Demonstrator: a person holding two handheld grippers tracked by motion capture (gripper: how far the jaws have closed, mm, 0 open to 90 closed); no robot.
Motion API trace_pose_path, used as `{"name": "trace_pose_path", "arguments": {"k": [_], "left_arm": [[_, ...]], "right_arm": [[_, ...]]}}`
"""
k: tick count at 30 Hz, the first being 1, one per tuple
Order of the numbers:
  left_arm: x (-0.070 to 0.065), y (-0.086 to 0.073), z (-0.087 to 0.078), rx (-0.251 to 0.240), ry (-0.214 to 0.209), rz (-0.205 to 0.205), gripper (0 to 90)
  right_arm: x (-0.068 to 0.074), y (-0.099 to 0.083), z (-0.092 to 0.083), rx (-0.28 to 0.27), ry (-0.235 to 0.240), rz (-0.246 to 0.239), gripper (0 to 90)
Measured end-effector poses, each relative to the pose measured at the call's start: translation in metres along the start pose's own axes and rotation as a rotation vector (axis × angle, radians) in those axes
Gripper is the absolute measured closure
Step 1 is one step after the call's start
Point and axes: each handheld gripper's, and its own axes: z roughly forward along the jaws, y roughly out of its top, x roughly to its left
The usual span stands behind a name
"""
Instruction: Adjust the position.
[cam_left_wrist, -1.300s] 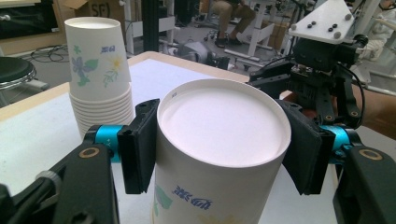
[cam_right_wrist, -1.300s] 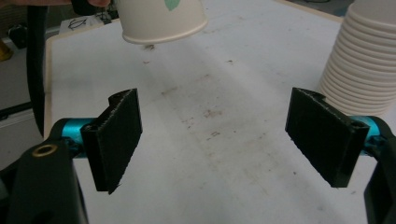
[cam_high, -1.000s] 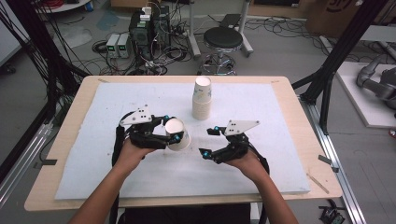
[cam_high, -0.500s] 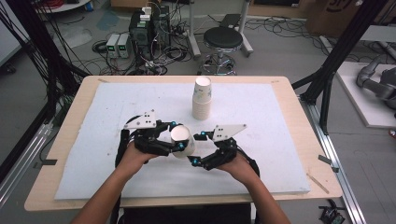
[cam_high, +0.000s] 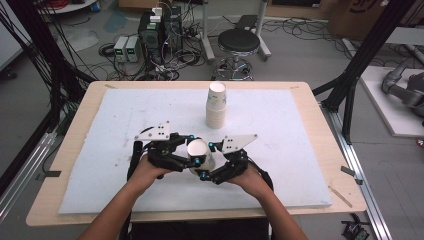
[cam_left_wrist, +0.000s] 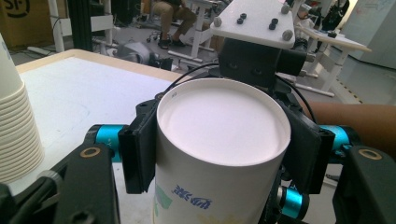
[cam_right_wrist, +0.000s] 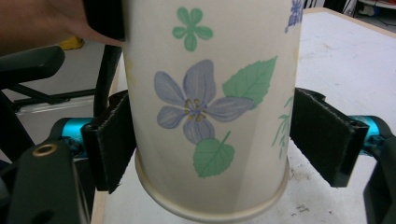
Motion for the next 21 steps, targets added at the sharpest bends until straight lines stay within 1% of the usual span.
{"name": "trace_pose_path", "arguments": {"k": [1, 2, 3, 5, 6, 7, 8, 10, 11, 12, 13, 14, 16, 17, 18, 19, 20, 21], "left_arm": [[0.000, 0.000, 0.000, -0.008, -0.002, -0.004, 35.7], [0.001, 0.000, 0.000, -0.009, -0.006, -0.004, 35.7], [0.002, 0.000, 0.000, -0.014, -0.010, -0.006, 35.7], [0.002, 0.000, 0.001, -0.015, -0.013, -0.005, 35.8], [0.002, 0.001, 0.001, -0.012, -0.013, 0.000, 35.8], [0.002, 0.001, 0.002, -0.010, -0.015, -0.002, 35.8], [0.002, 0.001, 0.002, -0.004, -0.017, 0.002, 35.6], [0.002, 0.002, 0.002, 0.005, -0.019, 0.012, 35.4], [0.001, 0.003, 0.002, 0.007, -0.009, 0.029, 27.9], [0.000, 0.004, 0.003, 0.011, 0.018, 0.028, 18.5], [0.000, 0.006, 0.002, 0.026, 0.041, 0.020, 18.5], [0.001, 0.007, 0.002, 0.033, 0.045, 0.014, 12.6], [0.002, 0.009, -0.001, 0.039, 0.042, 0.021, 12.6], [0.003, 0.010, -0.002, 0.049, 0.041, 0.025, 12.6], [0.003, 0.011, -0.002, 0.054, 0.041, 0.027, 12.6], [0.004, 0.012, -0.003, 0.068, 0.045, 0.032, 12.6], [0.004, 0.013, -0.003, 0.078, 0.042, 0.033, 12.6], [0.005, 0.014, -0.004, 0.099, 0.030, 0.036, 12.6]], "right_arm": [[0.000, 0.000, -0.001, -0.003, 0.006, 0.001, 22.7], [0.000, 0.000, -0.002, -0.007, 0.013, -0.008, 26.4], [0.000, 0.000, -0.003, -0.013, 0.015, -0.019, 27.3], [0.001, 0.000, -0.004, -0.013, 0.018, -0.016, 29.9], [0.000, -0.001, -0.005, -0.014, 0.017, -0.014, 31.9], [0.000, -0.001, -0.005, -0.014, 0.017, -0.014, 31.9], [0.000, -0.001, -0.006, -0.014, 0.016, -0.018, 34.4], [0.000, -0.001, -0.007, -0.013, 0.017, -0.021, 35.0], [0.000, -0.001, -0.009, -0.004, 0.018, -0.015, 35.4], [0.000, -0.001, -0.010, 0.003, 0.016, -0.021, 35.6], [0.000, -0.001, -0.010, 0.003, 0.016, -0.021, 35.6], [-0.001, 0.000, -0.013, 0.026, 0.008, -0.020, 36.0], [-0.004, 0.000, -0.017, 0.056, -0.009, -0.024, 36.1], [-0.004, 0.000, -0.017, 0.056, -0.009, -0.024, 36.1], [-0.005, 0.001, -0.019, 0.072, -0.014, -0.018, 36.1], [-0.006, 0.001, -0.021, 0.086, -0.021, -0.016, 36.1], [-0.007, 0.003, -0.026, 0.117, -0.032, -0.018, 36.1], [-0.008, 0.003, -0.028, 0.133, -0.034, -0.024, 36.0]]}}
